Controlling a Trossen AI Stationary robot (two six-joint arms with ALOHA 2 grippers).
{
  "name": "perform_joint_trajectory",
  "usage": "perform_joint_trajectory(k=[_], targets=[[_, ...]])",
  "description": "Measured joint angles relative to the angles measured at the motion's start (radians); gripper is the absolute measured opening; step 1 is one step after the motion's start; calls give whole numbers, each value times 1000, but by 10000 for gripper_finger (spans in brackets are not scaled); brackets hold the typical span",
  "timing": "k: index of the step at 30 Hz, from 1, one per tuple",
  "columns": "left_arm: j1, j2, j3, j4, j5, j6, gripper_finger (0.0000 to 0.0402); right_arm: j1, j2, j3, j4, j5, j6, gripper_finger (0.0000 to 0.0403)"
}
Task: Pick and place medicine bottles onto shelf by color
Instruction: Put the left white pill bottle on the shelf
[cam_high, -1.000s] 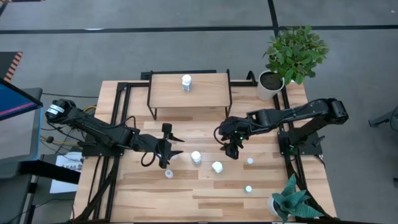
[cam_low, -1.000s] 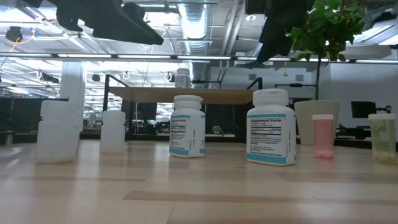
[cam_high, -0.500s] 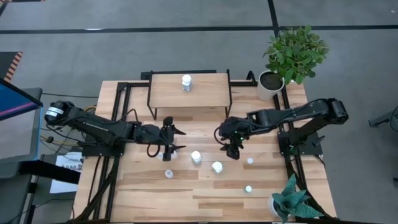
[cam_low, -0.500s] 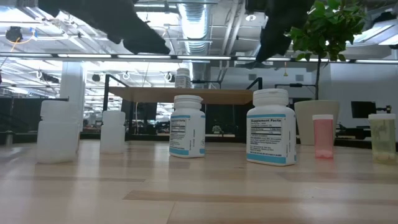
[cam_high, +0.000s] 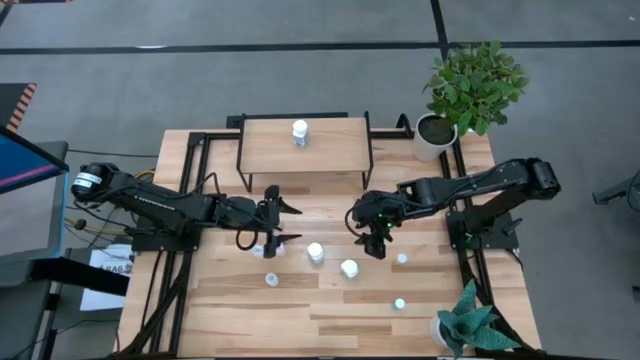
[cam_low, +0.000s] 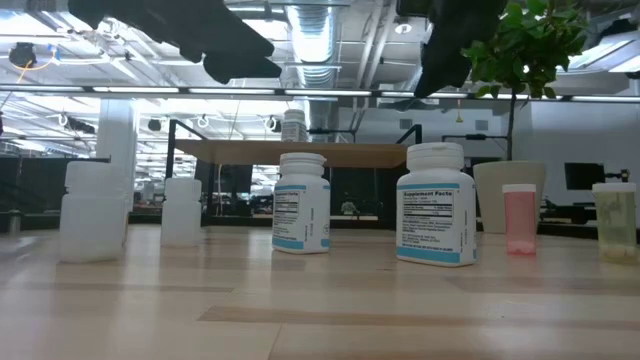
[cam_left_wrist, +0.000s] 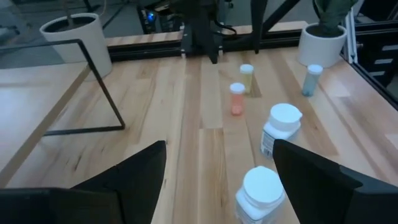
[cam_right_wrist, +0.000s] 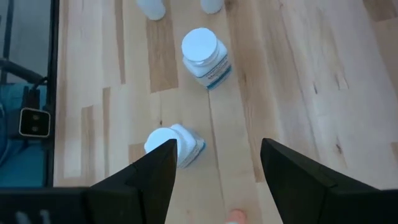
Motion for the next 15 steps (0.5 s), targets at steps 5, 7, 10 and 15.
perform_joint_trajectory(k=[5, 7, 10, 15], targets=[[0, 0, 0, 1, 2, -19, 285, 112, -6, 0, -37, 2, 37, 256], [0, 0, 0, 0, 3, -38, 285, 173, -6, 0, -71, 38, 82, 256], [0, 0, 0, 0, 25, -43, 285, 277, -6, 0, -103, 175, 184, 256], [-1, 0, 0, -1, 48, -40, 285, 435, -5, 0, -117, 497, 378, 256]])
